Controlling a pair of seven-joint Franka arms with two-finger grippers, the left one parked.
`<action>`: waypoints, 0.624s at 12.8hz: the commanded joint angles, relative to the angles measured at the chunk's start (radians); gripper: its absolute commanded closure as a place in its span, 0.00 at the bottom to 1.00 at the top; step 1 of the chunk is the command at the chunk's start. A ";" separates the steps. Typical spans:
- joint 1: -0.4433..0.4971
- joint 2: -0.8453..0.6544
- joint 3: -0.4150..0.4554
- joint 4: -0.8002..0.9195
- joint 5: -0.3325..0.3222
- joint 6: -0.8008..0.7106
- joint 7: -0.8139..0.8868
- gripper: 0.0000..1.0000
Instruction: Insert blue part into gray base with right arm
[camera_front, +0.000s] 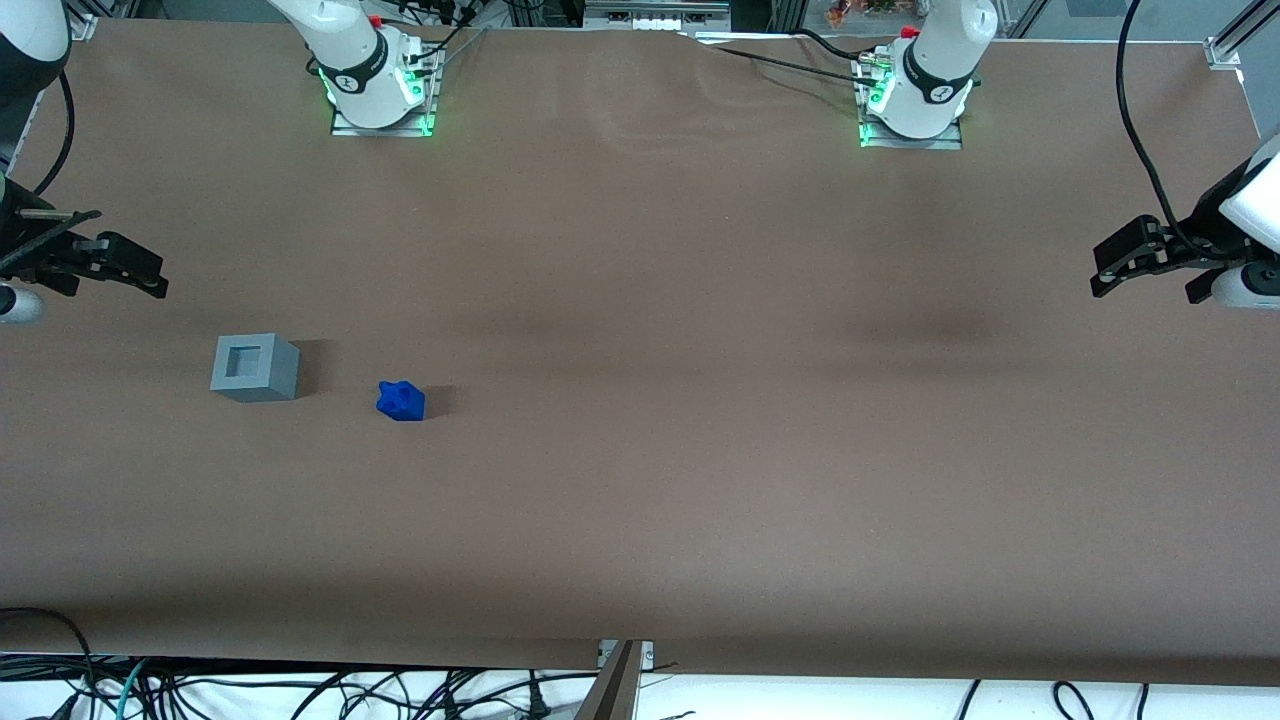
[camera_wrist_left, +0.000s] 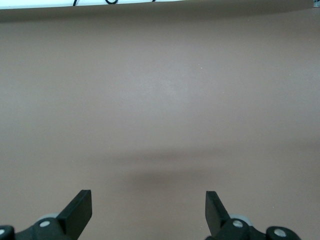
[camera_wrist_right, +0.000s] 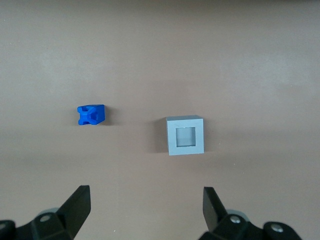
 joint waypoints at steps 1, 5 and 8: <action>-0.013 0.000 0.013 0.008 -0.002 -0.012 -0.013 0.01; -0.012 0.000 0.017 0.009 -0.002 -0.012 -0.008 0.01; -0.012 0.000 0.017 0.009 -0.002 -0.012 -0.007 0.01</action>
